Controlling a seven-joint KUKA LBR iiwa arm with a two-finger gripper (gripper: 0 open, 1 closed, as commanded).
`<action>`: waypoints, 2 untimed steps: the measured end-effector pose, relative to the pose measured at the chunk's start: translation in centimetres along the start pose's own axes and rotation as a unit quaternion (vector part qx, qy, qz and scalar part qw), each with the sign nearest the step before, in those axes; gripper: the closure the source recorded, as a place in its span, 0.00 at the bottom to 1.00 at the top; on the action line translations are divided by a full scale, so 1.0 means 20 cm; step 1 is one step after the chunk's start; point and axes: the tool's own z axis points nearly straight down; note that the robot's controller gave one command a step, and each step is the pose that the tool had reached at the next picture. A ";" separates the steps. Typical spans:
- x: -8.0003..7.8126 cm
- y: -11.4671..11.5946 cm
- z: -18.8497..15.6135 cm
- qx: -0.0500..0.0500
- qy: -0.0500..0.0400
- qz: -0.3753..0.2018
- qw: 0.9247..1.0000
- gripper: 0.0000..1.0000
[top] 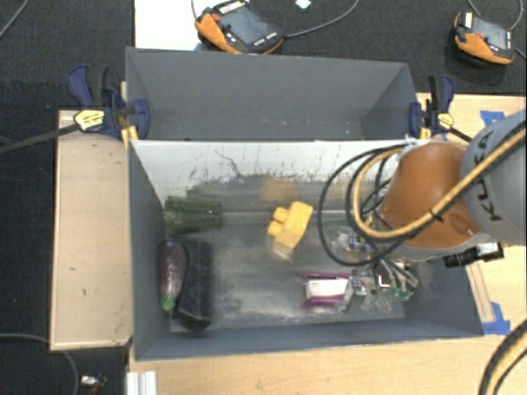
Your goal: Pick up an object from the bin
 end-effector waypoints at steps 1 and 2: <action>-0.02 -0.04 0.39 -0.001 0.002 -0.031 1.000 0.00; -0.01 -0.06 0.35 -0.001 -0.005 0.057 0.998 0.00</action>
Offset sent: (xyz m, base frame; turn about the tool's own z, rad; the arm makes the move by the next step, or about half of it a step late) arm 0.0022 -0.0119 -0.0712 0.1144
